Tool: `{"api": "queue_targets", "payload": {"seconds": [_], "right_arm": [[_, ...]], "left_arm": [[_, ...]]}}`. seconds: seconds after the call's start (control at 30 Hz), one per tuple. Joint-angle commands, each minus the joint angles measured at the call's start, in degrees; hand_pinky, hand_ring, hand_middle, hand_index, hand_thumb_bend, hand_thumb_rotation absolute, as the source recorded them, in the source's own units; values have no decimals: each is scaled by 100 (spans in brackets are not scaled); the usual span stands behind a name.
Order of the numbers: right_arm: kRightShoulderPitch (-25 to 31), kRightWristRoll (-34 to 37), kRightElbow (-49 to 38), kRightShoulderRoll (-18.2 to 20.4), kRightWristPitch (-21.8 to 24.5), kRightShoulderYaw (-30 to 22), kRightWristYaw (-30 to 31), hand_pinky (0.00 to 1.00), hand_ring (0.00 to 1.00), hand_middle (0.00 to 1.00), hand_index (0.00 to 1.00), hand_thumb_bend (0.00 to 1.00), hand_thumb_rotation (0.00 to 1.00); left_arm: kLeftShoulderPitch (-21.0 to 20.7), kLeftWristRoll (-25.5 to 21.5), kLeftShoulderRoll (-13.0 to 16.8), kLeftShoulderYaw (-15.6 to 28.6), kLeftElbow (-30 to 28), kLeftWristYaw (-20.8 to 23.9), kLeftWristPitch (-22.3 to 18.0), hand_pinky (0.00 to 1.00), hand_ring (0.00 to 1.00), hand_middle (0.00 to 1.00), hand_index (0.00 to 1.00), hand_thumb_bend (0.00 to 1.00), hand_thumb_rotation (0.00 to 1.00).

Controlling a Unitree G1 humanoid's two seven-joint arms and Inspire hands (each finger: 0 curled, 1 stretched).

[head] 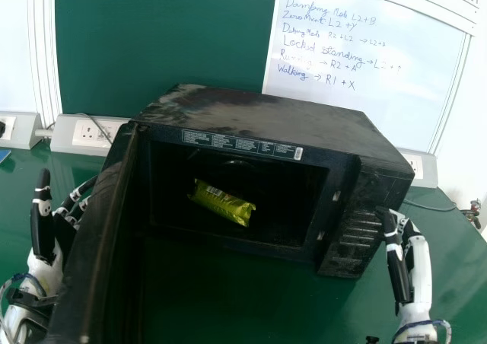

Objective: Put biscuit inside oven

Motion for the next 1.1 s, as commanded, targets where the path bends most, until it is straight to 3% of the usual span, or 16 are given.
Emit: {"api": "queue_targets", "payload": {"seconds": [0.0, 0.4, 0.53, 0.63, 0.87, 1.07], "right_arm": [[-72, -10, 12, -61, -46, -46, -16, 73, 79, 79, 76, 78, 35], [-99, 49, 43, -97, -84, -81, 3, 73, 79, 79, 76, 79, 36], [-99, 38, 67, -100, -135, -76, -10, 73, 79, 79, 76, 79, 36], [-82, 13, 58, -103, -141, -86, -16, 73, 79, 79, 77, 78, 35], [-56, 57, 36, -86, -141, -123, -9, 73, 79, 79, 77, 79, 34], [-45, 52, 14, -74, -129, -136, -8, 73, 79, 79, 77, 79, 35]], "left_arm": [[9, 25, -8, -105, 8, -91, -60, 84, 79, 79, 84, 64, 42], [-89, 86, 3, -359, 91, -213, 7, 90, 83, 81, 86, 66, 42], [-198, 143, 35, -479, 182, -380, -64, 88, 82, 80, 86, 61, 45], [-336, 205, 83, -544, 271, -446, -56, 85, 80, 77, 83, 62, 47], [-642, 197, 27, -620, 452, -412, -19, 82, 77, 73, 76, 70, 40], [-787, 257, -18, -729, 531, -390, -34, 79, 76, 73, 75, 68, 37]]}}
